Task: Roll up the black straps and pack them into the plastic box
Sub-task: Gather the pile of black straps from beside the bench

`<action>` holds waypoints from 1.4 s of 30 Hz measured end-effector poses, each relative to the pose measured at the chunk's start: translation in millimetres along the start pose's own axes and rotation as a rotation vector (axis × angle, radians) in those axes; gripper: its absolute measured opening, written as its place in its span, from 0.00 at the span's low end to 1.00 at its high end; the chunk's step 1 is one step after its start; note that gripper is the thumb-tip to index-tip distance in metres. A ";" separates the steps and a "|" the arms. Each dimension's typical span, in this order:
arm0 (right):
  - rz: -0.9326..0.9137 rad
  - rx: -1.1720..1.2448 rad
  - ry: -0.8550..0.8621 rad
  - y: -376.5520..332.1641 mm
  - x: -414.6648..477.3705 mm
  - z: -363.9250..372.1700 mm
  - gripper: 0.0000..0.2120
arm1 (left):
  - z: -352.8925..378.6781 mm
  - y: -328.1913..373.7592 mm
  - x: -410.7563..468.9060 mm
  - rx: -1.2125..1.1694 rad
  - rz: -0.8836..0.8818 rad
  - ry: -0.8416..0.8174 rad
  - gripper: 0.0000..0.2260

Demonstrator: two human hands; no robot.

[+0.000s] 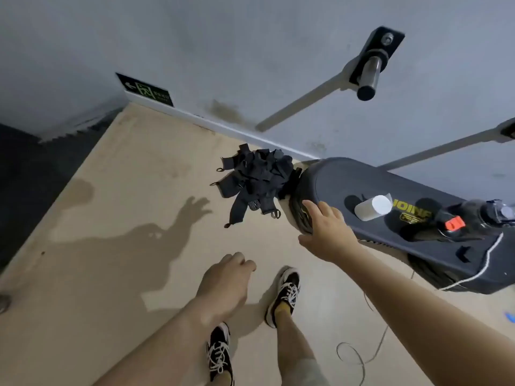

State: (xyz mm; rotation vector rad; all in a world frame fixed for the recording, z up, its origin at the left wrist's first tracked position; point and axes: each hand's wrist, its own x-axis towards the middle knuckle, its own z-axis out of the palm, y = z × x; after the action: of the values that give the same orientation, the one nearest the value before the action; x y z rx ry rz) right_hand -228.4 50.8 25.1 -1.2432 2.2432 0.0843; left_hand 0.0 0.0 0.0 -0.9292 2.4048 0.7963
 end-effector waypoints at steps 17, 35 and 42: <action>0.037 0.477 0.005 142.4 411.7 180.1 0.36 | 104.1 -137.8 483.4 0.302 0.059 0.166 0.12; 0.286 1.195 -0.006 160.7 662.6 304.1 0.27 | 133.0 -199.8 677.8 -1.183 -0.112 0.415 0.08; 0.232 0.744 0.166 152.0 661.7 304.7 0.16 | 178.5 -251.5 690.7 -0.556 -0.347 0.105 0.40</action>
State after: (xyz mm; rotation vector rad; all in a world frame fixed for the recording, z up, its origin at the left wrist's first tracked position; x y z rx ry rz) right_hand -482.9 -270.2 -596.2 -0.6010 2.2171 -0.7223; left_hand -255.6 -353.4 -618.1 -1.5796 2.0374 1.3286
